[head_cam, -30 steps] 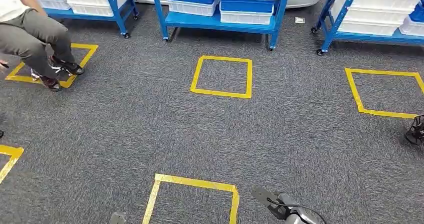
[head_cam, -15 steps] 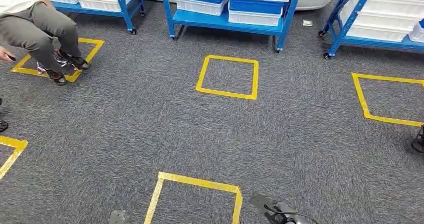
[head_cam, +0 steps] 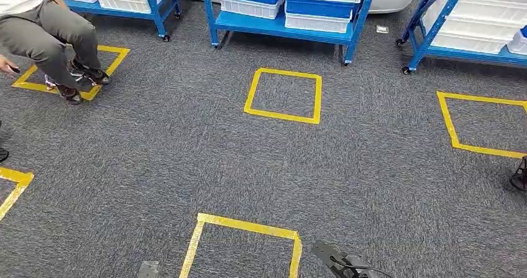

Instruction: Take the parts from the cabinet and place them on the table.

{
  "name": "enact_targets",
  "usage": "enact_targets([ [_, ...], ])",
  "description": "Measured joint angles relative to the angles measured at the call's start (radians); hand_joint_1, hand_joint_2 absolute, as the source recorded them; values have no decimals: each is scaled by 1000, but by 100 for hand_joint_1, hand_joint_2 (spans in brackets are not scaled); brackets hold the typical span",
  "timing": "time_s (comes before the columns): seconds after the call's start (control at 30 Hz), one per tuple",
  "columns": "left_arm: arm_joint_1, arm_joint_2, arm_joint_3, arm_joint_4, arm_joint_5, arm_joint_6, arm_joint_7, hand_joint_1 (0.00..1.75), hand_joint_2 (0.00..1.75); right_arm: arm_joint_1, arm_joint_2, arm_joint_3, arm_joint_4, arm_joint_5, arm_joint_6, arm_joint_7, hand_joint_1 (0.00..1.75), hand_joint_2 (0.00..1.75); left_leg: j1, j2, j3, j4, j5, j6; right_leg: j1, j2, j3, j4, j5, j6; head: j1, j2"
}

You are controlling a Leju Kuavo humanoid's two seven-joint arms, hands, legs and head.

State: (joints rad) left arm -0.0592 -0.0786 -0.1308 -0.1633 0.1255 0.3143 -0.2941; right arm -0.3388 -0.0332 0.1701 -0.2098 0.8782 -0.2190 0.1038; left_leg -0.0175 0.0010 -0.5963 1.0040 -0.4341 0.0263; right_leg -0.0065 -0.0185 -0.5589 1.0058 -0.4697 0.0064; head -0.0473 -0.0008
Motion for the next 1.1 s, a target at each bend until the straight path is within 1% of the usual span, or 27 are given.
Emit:
enact_targets([
  [0.23,0,-1,0,0,-1,-31,2,0,0,16,0,-13,1,-9,4,-3,0,0,1,-1,0,0,0,0,0,0,0,0,0,0,0,0],
  [0.57,-1,-2,0,0,0,-45,-3,0,0,28,2,-24,4,-7,5,-4,0,0,3,0,0,0,0,0,1,0,0,0,0,0,0,0],
  [0.93,-1,6,4,0,40,-39,-3,0,0,26,50,-22,4,50,31,21,0,0,4,-1,0,0,0,0,1,0,0,0,0,0,0,0],
  [1.1,0,5,9,0,42,-36,-3,0,0,29,58,-22,5,54,39,21,0,0,4,-1,0,0,0,0,1,0,0,0,0,0,0,0],
])
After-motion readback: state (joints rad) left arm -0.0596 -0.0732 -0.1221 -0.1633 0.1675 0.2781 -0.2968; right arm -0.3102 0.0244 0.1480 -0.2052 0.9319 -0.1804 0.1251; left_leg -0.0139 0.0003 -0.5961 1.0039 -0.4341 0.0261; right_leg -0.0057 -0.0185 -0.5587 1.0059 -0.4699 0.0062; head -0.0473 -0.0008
